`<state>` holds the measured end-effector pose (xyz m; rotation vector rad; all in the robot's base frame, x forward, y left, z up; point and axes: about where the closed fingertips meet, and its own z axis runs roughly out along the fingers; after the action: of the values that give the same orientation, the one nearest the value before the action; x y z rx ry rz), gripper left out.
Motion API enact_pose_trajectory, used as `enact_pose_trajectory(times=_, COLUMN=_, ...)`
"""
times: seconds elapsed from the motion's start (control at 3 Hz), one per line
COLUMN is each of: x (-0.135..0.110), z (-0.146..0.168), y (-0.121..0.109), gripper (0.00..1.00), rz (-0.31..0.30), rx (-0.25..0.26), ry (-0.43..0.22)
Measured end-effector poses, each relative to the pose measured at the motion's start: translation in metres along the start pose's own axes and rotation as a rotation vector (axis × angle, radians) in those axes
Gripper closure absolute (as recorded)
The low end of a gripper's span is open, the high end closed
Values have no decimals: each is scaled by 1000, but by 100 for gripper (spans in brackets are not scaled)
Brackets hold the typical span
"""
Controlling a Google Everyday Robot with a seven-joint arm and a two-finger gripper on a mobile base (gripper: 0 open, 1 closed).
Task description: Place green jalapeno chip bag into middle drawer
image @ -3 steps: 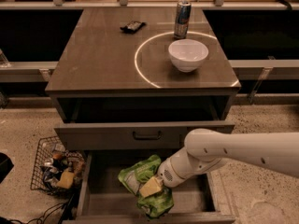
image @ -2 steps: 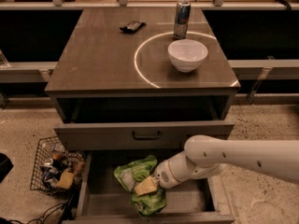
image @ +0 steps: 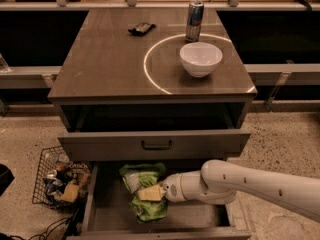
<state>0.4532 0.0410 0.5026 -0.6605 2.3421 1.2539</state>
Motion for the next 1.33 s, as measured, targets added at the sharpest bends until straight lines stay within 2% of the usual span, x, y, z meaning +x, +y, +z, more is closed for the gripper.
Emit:
enact_pose_trajectory(times=0.67, x=3, z=3, y=2, gripper=55, rz=-1, rx=-5, ry=12)
enact_pose_trajectory(times=1.0, x=3, z=4, y=4, gripper=23, rz=-1, rx=-9, ry=15)
enact_pose_trajectory(times=1.33, x=4, z=6, y=5, gripper=0, rz=-2, rx=-12, ry=17)
